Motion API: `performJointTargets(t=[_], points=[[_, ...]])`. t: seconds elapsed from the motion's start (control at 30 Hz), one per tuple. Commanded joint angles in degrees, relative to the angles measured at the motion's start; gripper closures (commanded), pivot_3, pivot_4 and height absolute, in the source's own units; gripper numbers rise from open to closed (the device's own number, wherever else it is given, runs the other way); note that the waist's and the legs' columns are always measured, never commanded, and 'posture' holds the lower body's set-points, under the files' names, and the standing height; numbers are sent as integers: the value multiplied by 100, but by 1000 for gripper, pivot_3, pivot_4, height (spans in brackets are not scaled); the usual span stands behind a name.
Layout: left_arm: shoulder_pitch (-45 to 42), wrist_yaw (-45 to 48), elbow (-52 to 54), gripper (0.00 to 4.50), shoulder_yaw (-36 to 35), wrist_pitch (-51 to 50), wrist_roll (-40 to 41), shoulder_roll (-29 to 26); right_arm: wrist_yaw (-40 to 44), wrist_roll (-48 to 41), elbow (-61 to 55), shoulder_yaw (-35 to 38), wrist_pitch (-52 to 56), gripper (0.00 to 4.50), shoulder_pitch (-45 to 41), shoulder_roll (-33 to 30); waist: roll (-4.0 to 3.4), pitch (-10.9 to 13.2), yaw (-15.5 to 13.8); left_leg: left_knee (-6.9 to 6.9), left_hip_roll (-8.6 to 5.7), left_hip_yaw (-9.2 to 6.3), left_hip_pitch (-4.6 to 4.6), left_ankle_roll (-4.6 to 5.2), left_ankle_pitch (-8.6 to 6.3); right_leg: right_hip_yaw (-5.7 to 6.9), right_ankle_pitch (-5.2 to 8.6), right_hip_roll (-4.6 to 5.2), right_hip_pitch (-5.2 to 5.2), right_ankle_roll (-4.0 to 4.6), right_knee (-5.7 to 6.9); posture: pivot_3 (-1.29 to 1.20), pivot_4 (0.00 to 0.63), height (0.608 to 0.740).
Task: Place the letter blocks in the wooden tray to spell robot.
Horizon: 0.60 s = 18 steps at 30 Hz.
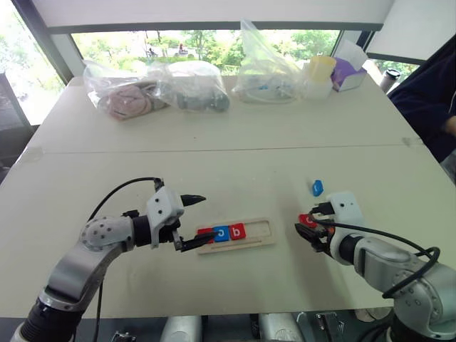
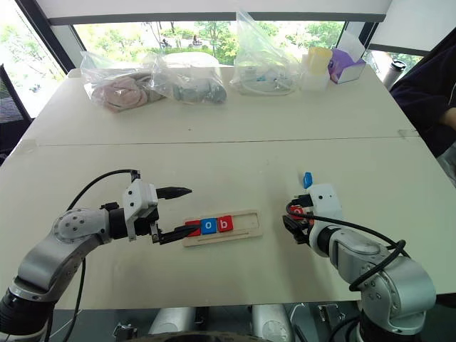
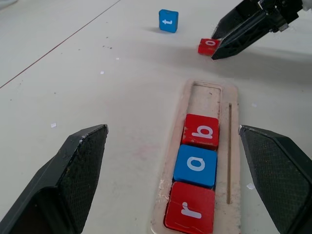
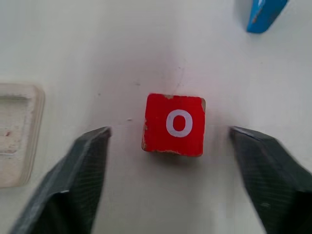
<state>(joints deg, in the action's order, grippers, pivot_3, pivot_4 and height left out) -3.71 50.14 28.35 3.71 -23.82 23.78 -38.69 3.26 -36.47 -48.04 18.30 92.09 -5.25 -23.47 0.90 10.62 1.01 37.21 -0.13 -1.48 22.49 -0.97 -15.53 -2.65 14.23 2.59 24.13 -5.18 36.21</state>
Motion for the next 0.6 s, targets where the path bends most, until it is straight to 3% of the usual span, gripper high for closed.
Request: performJointTargets(t=[0.03,0.1,0.17,0.3,0.47,0.6], points=[[-2,15,176,0,-45,54,36,-25,740,-595,-92,-213,41,41,-483,-1214,-4,2,0,2,-1,2,0,0,0,-2,0,3,0,0,0,0,150,740],[0,15,179,0,-49,51,37,-31,1433,-666,82,-433,-294,41,-720,-2025,-3,2,10,8,0,5,-1,1,0,-2,1,2,-3,1,-1,0,150,740],[-3,21,171,0,-59,57,39,-36,2511,-489,602,-710,-1414,41,-795,-2848,-3,2,-2,4,0,2,-3,1,0,1,2,-2,-7,1,-2,0,150,740],[-6,47,206,0,-74,60,71,-53,4445,415,1650,-1299,-4164,41,-398,-3719,8,2,-27,1,-2,12,-3,2,-1,10,4,-8,-15,-6,-11,0,150,740],[25,201,359,0,-154,45,252,-140,6130,1348,3236,-1978,-6652,41,-333,-3975,10,4,-11,9,-2,20,-3,3,-1,6,0,-1,-17,-21,-10,0,150,740],[37,248,446,0,-308,34,456,-158,6702,1778,4202,-2305,-7574,41,-663,-3783,9,4,-5,15,0,27,-12,3,-1,1,2,4,-22,-11,-3,0,150,740]])
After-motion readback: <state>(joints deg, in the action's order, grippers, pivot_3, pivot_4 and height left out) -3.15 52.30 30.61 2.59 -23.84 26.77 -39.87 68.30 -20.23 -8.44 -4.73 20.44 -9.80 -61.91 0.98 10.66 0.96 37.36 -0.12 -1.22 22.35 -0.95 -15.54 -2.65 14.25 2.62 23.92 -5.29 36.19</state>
